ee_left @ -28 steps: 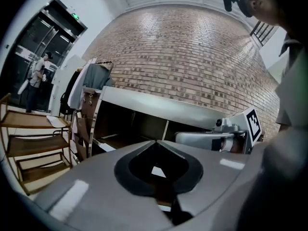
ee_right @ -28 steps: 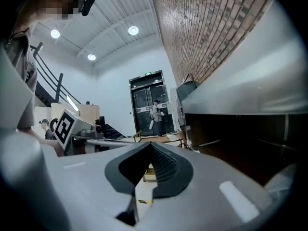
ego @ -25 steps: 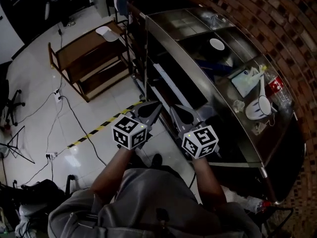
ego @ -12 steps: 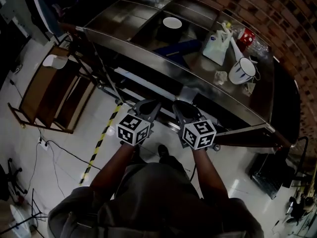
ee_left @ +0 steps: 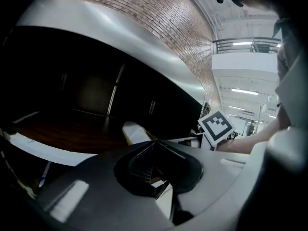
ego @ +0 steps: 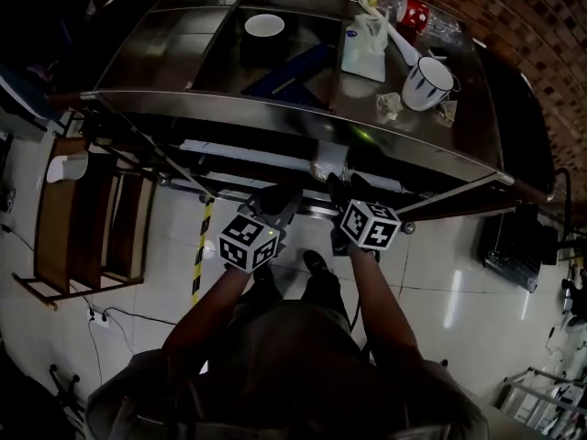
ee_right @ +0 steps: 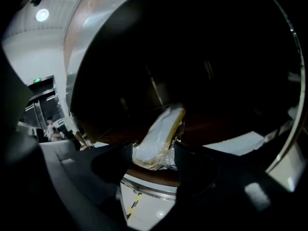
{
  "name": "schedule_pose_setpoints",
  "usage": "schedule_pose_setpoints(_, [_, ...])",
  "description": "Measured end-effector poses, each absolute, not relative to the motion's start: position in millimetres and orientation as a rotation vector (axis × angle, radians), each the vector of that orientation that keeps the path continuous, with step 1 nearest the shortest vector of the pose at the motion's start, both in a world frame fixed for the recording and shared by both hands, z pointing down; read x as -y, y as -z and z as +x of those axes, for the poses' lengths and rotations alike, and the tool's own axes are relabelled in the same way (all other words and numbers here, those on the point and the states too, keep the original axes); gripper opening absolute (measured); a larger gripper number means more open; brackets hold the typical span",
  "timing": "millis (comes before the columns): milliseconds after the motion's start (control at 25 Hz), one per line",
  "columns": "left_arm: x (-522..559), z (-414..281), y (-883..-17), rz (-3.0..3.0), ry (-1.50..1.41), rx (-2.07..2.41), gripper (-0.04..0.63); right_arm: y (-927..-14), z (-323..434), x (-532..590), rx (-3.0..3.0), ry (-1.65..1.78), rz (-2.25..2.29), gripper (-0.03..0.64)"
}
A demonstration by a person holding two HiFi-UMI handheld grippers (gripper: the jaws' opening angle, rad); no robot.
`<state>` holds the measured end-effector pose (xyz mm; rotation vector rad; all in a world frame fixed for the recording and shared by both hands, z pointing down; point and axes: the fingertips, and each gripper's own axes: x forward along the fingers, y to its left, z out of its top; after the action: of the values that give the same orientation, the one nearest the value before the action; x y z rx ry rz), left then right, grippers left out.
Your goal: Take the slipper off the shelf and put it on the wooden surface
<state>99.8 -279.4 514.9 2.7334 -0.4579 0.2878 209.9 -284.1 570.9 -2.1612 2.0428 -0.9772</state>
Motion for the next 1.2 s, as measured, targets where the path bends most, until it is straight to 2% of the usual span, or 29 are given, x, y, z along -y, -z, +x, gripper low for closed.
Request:
schedule_pose_setpoints(120, [281, 95, -520, 2.737, -0.313, 0.414, 0.003, -586, 216, 293, -1.833, 1.062, -2.135, 0.278])
schedule_pose_setpoints(280, [284, 85, -522, 2.738, -0.327, 0.39, 0.003, -601, 223, 295, -1.665, 1.103, -2.21, 0.279])
schedule_pose_setpoints(360, [286, 80, -523, 2.735, -0.329, 0.384, 0.003, -603, 224, 293, -1.639, 1.119, -2.236, 0.259])
schedule_pose_setpoints(440, [287, 75, -525, 2.725, -0.327, 0.384, 0.003, -606, 217, 292, -1.631, 1.184, -2.179, 0.201])
schedule_pose_setpoints(560, [287, 70, -526, 2.711, -0.319, 0.381, 0.003, -609, 204, 297, -1.613, 1.248, -2.036, 0.15])
schedule_pose_setpoints(760, [285, 66, -523, 2.704, -0.302, 0.37, 0.003, -588, 200, 296, -1.674, 1.164, -2.001, 0.078])
schedule_pose_setpoints(880, [285, 61, -527, 2.7, -0.302, 0.378, 0.003, -569, 191, 292, -1.774, 1.078, -2.033, 0.055])
schedule_pose_setpoints(1200, [296, 42, -512, 2.693, -0.222, 0.521, 0.003, -533, 158, 285, -2.087, 0.98, -2.011, 0.052])
